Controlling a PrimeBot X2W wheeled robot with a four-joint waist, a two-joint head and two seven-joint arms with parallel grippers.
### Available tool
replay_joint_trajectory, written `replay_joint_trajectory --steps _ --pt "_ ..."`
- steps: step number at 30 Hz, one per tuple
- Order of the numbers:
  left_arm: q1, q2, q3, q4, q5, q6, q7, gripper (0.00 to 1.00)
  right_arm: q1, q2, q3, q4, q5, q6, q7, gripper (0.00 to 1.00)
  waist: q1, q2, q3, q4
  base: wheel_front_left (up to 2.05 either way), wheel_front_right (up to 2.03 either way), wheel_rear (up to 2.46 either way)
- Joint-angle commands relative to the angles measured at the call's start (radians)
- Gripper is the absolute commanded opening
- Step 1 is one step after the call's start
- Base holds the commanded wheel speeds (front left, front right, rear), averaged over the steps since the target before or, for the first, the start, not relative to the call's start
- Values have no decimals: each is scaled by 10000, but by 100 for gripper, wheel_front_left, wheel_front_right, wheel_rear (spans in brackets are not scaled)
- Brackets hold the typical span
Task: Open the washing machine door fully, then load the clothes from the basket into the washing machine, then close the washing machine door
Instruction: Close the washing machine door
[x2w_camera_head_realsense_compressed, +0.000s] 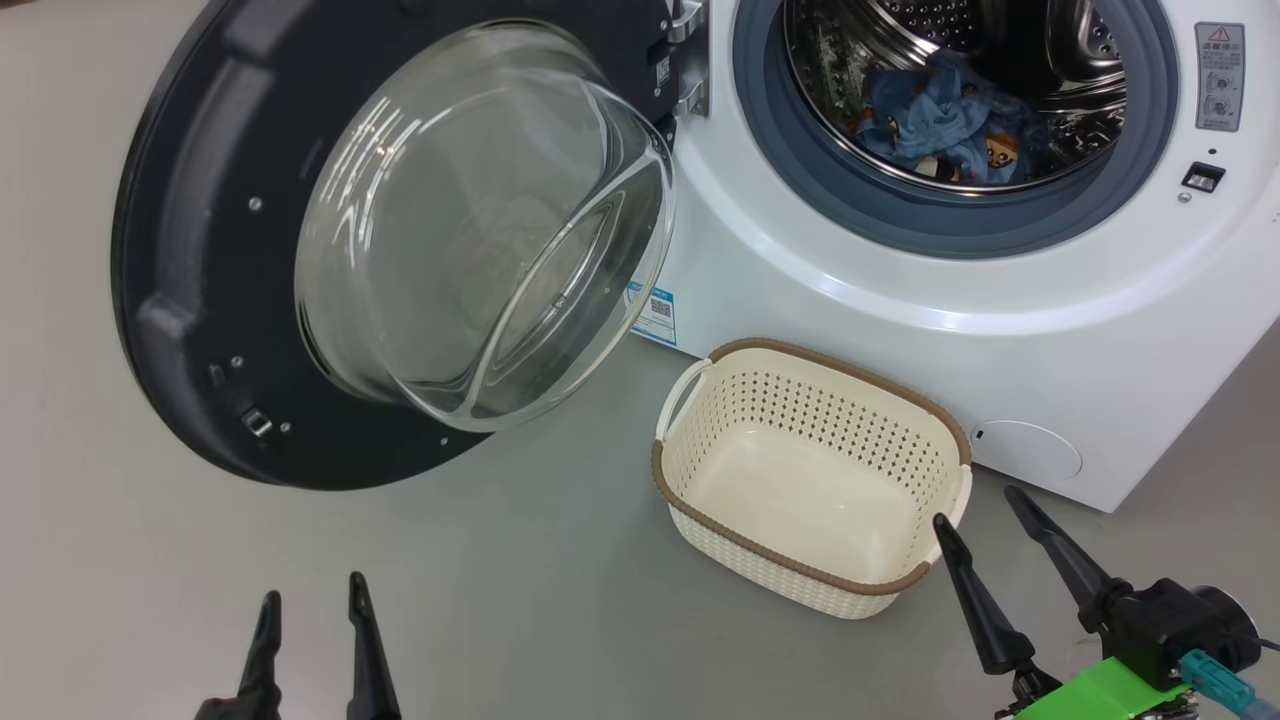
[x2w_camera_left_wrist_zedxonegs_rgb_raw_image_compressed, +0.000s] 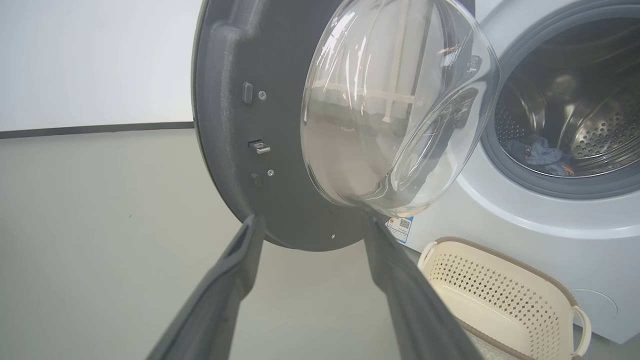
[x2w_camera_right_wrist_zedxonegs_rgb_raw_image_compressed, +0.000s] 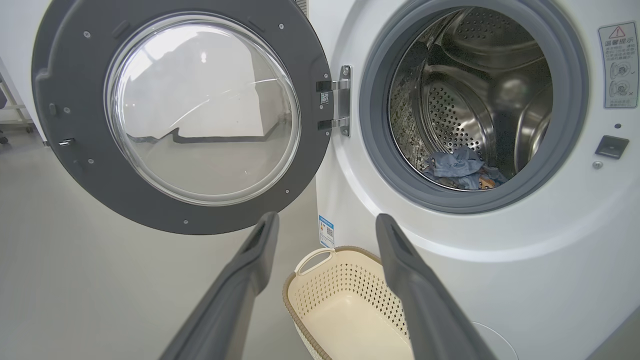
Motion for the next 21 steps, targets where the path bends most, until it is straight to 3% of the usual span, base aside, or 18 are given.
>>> replay_joint_trajectory --steps 1,6,7,8,15,21 --pt "-91 95 351 -328 -74 94 -65 100 -353 -176 272 -197 78 16 -120 100 0 0 8 8 0 0 0" --pt "-3 95 462 -541 -423 279 -65 100 -494 -246 420 -148 107 16 -120 100 0 0 37 38 0 0 0" --pt "52 95 725 -690 -1432 340 -65 19 -539 -255 460 -126 119 16 -120 100 0 0 40 48 0 0 0" --pt "58 95 949 -760 -1930 315 -65 0 -554 -254 478 -119 125 16 -120 100 0 0 42 51 0 0 0" --pt "-469 95 3038 -706 -3746 -637 -65 0 -538 -177 531 -75 171 16 -120 100 0 0 54 34 0 0 0" --pt "-1913 95 5024 222 -4276 -1756 -65 0 -404 -58 476 -50 187 16 -120 100 0 0 56 -11 0 0 0"
